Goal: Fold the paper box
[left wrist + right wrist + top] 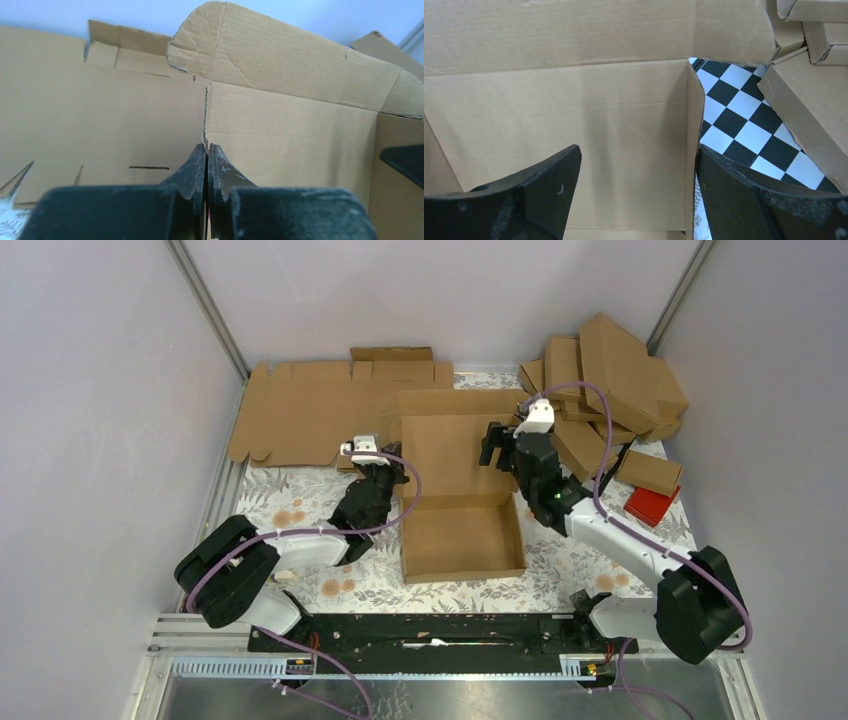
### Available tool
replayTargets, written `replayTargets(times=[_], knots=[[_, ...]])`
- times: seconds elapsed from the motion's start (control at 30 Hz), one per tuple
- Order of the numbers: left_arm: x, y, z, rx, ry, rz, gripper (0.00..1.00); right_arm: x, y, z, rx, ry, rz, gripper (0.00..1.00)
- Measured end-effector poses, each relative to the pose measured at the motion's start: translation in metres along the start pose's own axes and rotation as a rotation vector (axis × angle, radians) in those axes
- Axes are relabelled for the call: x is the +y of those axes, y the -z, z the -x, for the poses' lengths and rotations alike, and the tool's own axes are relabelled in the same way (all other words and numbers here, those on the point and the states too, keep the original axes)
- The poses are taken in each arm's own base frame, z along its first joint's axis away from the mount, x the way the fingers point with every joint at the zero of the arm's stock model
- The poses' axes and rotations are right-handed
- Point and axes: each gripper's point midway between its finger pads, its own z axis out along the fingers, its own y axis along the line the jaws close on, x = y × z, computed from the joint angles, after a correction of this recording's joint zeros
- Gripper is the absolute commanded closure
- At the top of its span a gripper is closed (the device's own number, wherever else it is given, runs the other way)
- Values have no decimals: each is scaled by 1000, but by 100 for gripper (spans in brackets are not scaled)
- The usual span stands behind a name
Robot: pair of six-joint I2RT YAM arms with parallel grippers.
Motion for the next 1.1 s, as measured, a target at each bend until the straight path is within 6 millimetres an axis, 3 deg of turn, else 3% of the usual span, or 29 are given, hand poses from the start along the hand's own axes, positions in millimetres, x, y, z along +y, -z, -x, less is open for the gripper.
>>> replayTargets(times=[0.1,0.27,0.4,0.53,0.67,0.77,0.97,1.03,1.1], knots=[[-10,2,6,-24,5,-45,100,-1,5,10,105,29,-27,2],[-20,6,10,-46,0,-107,100,-10,20,49,190,32,-55,1],[-24,11,7,-46,-20,-130,100,-13,38,60,291,47,-66,1],[-26,12,8,-48,-39,-135,100,-13,41,75,352,61,-96,1],[-23,16,6,-48,-57,-138,100,-40,45,63,427,56,-161,0],[-22,19,6,-55,-64,-144,100,-57,37,55,485,28,-178,0],[-22,27,8,-83,-47,-167,100,-65,7,28,595,27,-188,2],[-22,28,9,-90,-41,-172,100,-66,-1,18,627,33,-192,8],[-22,29,10,-96,-35,-175,100,-68,-6,10,648,40,-196,28]])
